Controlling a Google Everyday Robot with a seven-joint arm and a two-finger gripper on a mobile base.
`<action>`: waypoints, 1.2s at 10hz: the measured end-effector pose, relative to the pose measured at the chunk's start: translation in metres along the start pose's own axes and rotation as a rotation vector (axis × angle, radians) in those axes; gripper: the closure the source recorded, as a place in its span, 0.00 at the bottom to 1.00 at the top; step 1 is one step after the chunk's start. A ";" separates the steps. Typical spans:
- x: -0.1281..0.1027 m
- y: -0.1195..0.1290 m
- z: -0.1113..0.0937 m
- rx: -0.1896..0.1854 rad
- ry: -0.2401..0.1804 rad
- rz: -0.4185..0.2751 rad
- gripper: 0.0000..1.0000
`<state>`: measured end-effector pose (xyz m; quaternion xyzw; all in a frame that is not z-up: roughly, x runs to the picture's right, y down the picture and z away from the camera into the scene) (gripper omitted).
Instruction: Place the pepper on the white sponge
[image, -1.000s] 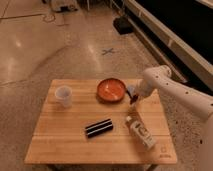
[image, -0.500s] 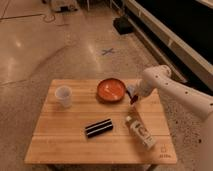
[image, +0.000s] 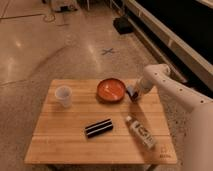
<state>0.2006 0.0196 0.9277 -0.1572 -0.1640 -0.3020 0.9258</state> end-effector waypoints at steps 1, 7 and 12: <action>0.001 -0.004 0.008 0.002 -0.011 -0.006 0.70; 0.007 -0.017 0.022 0.029 -0.030 -0.036 0.20; 0.010 -0.031 0.020 0.080 0.018 -0.068 0.21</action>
